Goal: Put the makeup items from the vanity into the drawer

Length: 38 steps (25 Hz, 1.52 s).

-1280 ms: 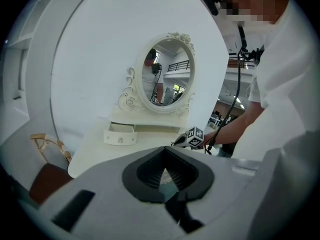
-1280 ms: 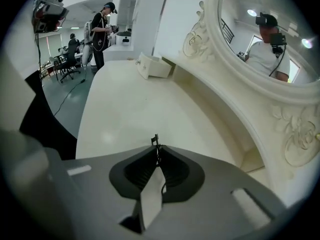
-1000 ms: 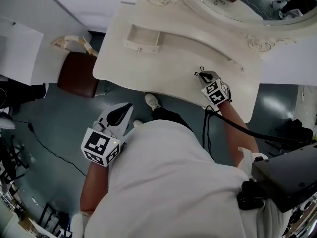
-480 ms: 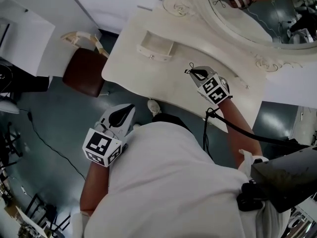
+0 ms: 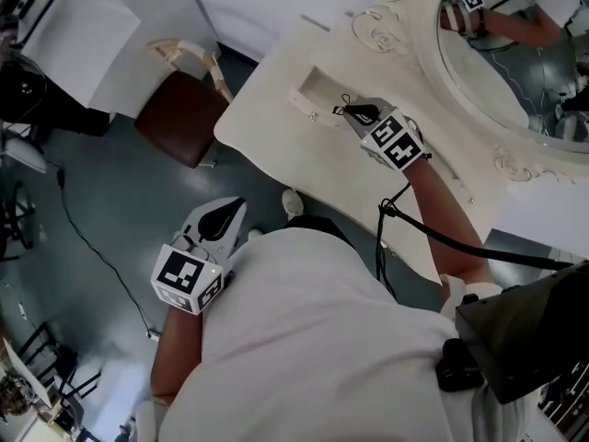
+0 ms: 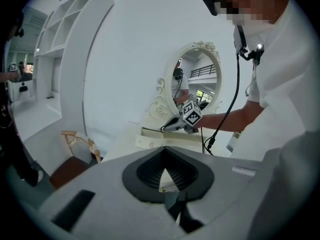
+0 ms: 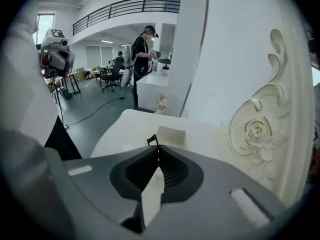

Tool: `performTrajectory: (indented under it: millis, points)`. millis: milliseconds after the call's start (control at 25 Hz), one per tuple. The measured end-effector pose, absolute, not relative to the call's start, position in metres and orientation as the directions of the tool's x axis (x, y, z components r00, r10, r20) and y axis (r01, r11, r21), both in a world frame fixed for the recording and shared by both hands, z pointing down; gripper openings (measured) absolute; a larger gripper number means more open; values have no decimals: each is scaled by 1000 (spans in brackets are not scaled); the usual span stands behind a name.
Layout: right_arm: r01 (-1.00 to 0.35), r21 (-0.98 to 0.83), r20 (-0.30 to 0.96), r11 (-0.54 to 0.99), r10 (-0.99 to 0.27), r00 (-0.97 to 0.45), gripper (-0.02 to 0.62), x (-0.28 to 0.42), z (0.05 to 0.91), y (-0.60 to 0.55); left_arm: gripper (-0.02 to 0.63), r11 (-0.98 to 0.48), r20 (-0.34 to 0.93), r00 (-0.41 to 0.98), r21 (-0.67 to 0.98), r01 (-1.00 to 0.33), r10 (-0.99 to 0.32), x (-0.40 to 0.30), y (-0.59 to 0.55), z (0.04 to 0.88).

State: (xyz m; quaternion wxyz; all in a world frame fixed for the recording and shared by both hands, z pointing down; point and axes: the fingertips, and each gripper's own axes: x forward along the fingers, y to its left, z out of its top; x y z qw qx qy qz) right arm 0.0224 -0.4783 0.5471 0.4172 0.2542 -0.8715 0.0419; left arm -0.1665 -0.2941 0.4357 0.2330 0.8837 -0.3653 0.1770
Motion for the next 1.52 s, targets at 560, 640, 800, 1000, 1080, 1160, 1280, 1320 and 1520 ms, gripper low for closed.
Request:
performTrajectory:
  millis: [560, 640, 800, 1000, 1080, 1160, 1280, 1320, 1520]
  points:
    - [-454, 81, 808, 887, -325, -491, 14, -9, 609, -540, 3, -475, 511, 545, 275, -836, -664, -204, -301, 437]
    - [-456, 76, 816, 887, -318, -483, 14, -11, 615, -541, 3, -465, 513, 538, 275, -842, -669, -205, -300, 437]
    - [-463, 68, 833, 884, -305, -461, 14, -19, 624, -541, 3, -453, 515, 529, 277, -847, -675, -207, -301, 437]
    - [-504, 54, 843, 862, -310, -439, 14, -22, 629, -547, 3, -450, 519, 527, 278, -849, -673, -208, -303, 437]
    - [-512, 51, 854, 857, -303, -422, 15, -21, 633, -547, 3, -450, 520, 528, 280, -848, -672, -209, -303, 438]
    - [-518, 39, 866, 855, -287, -409, 15, -20, 638, -545, 3, -450, 521, 529, 281, -847, -670, -210, -302, 439]
    - [-521, 30, 874, 853, -276, -400, 15, -21, 643, -545, 3, -453, 522, 533, 283, -845, -667, -213, -302, 440]
    - [-522, 31, 876, 852, -275, -397, 17, -21, 644, -545, 3, -455, 522, 535, 285, -844, -665, -214, -302, 440]
    - [-531, 17, 880, 847, -265, -394, 36, -22, 644, -546, 3, -462, 522, 544, 291, -838, -657, -217, -299, 441]
